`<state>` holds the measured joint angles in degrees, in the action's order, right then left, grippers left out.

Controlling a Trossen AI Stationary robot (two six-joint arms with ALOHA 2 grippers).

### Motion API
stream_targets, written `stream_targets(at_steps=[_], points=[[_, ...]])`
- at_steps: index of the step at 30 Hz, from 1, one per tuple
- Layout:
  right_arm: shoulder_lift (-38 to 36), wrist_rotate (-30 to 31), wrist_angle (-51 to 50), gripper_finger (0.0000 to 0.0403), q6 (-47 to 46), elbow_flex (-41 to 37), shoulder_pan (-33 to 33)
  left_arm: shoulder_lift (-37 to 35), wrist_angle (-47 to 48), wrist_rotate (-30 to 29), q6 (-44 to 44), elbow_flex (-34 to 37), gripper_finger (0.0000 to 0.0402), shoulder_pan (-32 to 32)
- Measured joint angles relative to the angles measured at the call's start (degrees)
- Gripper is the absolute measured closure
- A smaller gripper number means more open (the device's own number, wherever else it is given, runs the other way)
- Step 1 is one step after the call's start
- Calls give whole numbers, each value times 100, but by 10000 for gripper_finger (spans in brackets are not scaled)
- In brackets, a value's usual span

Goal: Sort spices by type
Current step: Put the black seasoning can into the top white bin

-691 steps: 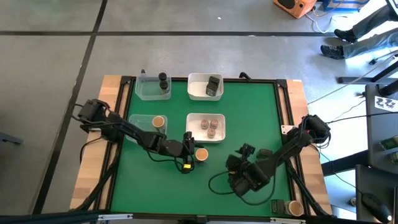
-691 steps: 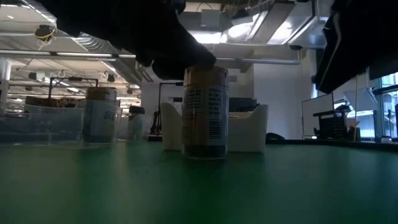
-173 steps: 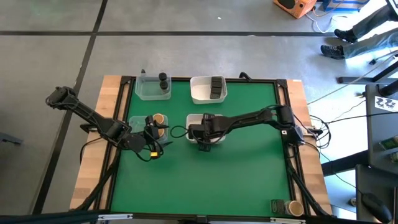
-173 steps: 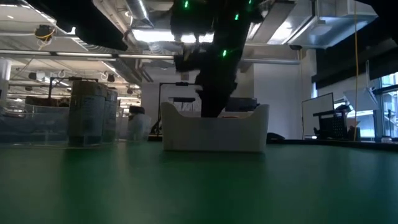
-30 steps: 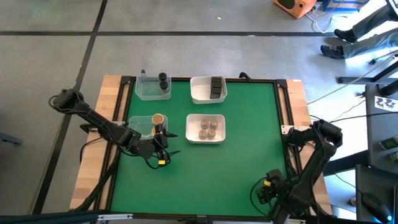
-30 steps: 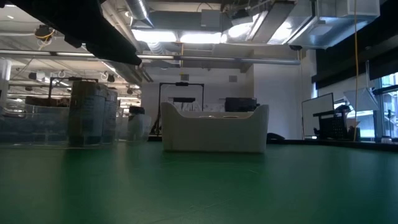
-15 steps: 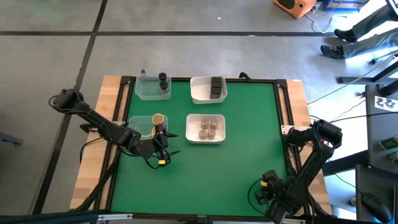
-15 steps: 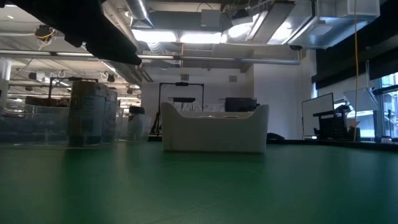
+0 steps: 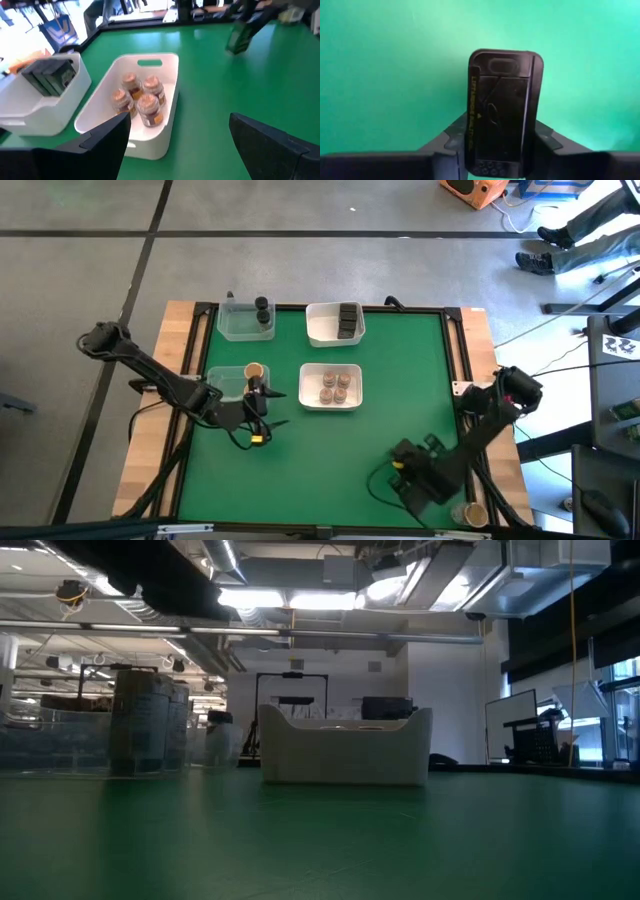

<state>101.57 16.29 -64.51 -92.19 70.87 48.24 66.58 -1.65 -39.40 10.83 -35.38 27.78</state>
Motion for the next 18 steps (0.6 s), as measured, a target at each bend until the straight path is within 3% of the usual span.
stream_targets(at_steps=[9, 18], points=[[-319, 917, -106, 277, 3130, 549, -1383, -588, 734, -1, -114, 0, 79, -10], [-541, 1662, -125, 277, 6449, 1132, -3067, -704, 973, 0, -295, 24, 79, -239]])
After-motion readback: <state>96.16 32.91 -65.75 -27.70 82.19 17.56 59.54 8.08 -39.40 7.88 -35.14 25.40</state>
